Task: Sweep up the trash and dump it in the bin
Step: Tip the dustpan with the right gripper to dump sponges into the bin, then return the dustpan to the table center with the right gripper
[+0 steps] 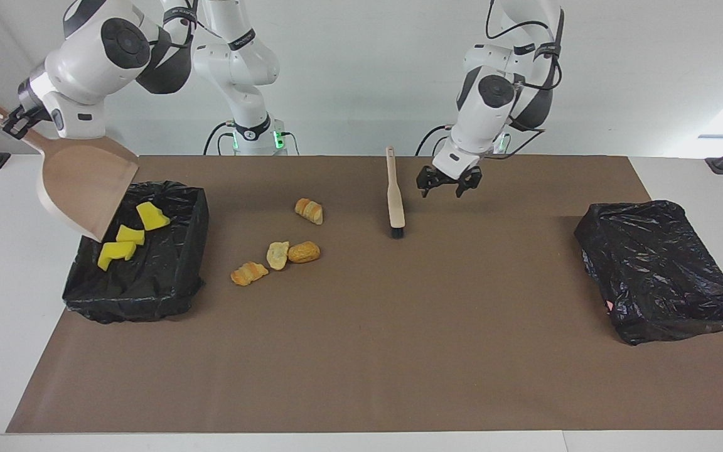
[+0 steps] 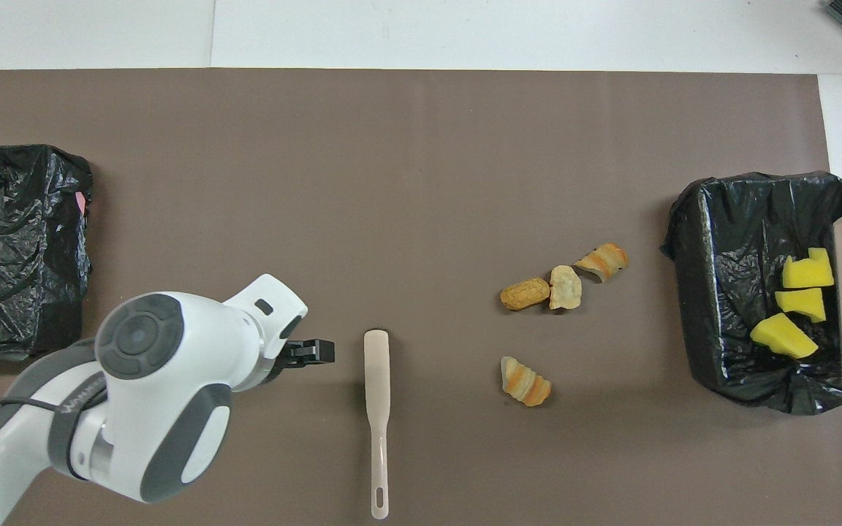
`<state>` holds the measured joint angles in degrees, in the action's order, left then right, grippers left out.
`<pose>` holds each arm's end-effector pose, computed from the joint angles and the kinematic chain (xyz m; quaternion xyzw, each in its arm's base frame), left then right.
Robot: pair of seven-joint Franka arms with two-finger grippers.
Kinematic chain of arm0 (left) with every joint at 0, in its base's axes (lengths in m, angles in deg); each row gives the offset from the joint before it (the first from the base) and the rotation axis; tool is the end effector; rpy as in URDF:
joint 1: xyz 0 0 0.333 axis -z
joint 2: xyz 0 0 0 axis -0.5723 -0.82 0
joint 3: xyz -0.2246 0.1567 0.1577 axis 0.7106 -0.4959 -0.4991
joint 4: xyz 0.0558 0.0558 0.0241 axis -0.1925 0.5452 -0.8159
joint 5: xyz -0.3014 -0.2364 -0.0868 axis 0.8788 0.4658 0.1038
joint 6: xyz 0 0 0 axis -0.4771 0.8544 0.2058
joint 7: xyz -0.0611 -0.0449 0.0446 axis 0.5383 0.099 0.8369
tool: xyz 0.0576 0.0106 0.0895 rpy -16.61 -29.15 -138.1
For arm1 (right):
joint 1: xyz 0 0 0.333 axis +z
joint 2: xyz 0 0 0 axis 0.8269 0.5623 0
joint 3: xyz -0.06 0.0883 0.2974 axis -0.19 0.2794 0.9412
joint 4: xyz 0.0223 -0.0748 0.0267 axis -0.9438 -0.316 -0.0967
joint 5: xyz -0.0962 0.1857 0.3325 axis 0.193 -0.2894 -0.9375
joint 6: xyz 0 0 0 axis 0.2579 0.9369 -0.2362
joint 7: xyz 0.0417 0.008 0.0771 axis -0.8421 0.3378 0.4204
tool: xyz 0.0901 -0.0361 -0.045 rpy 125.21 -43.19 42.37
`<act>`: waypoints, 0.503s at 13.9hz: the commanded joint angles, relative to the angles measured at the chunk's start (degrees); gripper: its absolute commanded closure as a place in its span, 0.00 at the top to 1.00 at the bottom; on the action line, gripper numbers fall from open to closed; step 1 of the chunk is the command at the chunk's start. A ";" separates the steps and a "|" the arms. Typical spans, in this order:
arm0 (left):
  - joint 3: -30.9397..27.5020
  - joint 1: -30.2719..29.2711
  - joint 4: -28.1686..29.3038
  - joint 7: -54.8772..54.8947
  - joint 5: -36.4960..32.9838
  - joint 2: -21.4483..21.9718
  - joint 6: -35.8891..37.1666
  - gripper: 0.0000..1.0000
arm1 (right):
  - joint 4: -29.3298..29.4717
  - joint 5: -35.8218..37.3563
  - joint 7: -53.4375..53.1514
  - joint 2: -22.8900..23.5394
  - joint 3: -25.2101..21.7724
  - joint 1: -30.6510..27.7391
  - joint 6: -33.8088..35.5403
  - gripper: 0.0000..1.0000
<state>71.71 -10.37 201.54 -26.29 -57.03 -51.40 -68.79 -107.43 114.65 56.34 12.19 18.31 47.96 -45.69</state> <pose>0.4344 -0.2204 0.4104 0.9973 0.0058 -0.0398 0.0614 0.5073 -0.1361 0.6065 0.6595 0.5890 -0.3494 0.3098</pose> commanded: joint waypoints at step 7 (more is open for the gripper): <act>0.63 -24.52 -11.76 30.53 -7.91 -2.58 11.66 1.00 | -2.45 -37.44 -11.48 -0.18 0.78 1.04 -1.07 0.00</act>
<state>71.55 -31.24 198.24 -0.11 -61.98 -51.48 -64.49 -107.96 82.04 52.25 12.25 18.74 47.25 -45.93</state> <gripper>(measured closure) 0.000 0.674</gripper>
